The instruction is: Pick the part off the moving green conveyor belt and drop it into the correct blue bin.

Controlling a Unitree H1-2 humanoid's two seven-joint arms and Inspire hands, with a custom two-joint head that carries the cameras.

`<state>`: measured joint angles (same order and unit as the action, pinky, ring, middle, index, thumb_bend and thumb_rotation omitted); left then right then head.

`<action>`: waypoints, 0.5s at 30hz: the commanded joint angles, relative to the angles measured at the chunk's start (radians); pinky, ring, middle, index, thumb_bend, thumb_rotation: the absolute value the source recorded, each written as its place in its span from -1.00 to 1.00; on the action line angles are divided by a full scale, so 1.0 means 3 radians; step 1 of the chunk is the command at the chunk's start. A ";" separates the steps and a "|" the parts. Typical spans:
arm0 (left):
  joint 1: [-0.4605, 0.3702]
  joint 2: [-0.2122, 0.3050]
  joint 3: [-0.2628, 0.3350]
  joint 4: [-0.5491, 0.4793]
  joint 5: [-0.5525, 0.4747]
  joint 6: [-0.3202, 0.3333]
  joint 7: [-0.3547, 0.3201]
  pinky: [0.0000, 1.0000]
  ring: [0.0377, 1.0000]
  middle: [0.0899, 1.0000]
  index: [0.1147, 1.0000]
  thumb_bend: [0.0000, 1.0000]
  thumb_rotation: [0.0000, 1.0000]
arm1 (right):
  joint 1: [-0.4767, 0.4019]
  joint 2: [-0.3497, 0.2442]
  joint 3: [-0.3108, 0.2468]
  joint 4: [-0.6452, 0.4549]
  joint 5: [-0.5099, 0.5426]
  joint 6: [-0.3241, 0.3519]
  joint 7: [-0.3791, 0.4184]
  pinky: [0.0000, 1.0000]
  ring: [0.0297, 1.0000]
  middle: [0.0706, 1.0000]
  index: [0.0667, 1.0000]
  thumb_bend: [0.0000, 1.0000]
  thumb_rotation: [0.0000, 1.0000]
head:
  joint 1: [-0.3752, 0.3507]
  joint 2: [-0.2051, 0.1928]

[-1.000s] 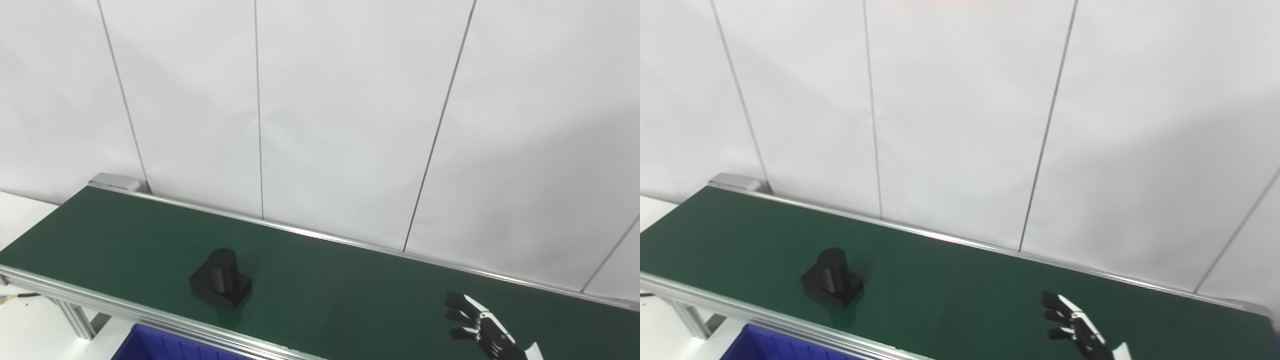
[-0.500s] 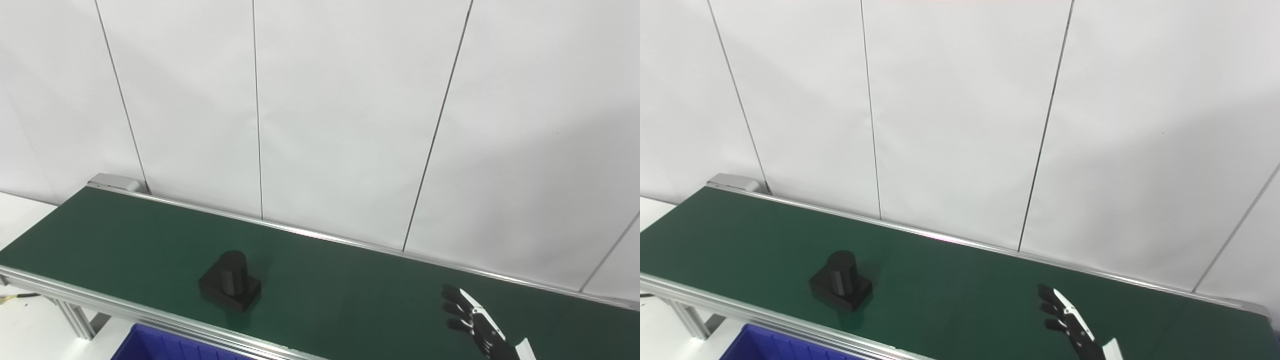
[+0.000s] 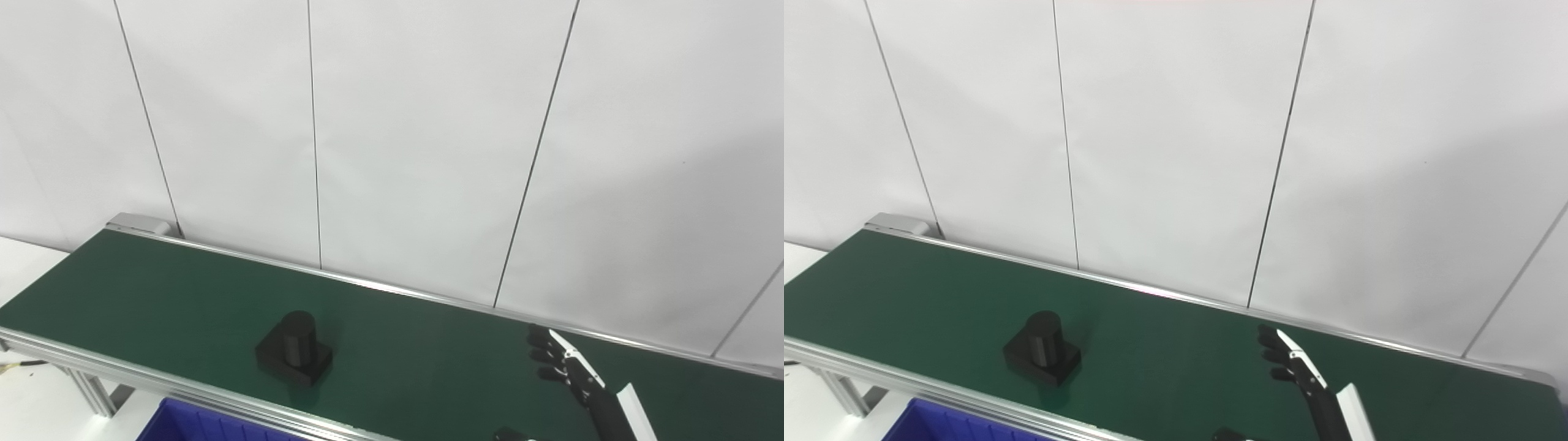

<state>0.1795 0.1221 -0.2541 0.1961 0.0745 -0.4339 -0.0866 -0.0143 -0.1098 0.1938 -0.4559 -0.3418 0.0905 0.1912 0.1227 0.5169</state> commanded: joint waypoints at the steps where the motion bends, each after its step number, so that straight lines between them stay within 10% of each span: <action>1: 0.0092 0.0030 0.0048 -0.0092 -0.0158 -0.0119 -0.0041 0.12 0.33 0.51 0.45 0.76 -0.55 | -0.0100 -0.0014 -0.0020 -0.0137 0.0014 0.0106 0.0034 0.52 0.66 0.72 0.76 0.37 -0.24 | 0.0005 0.0006; 15: 0.0093 -0.0081 0.0174 -0.0034 -0.0267 -0.0119 -0.0165 0.05 0.27 0.48 0.50 0.67 -0.52 | -0.0600 0.0007 0.0163 0.0232 -0.0264 0.0605 0.0183 0.50 0.70 0.81 0.84 0.46 -0.15 | -0.0386 0.0185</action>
<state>0.2122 0.0951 -0.2152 0.2131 0.0128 -0.4353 -0.1275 -0.1566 -0.1162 0.2402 -0.3789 -0.4084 0.2573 0.2513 0.0110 0.5706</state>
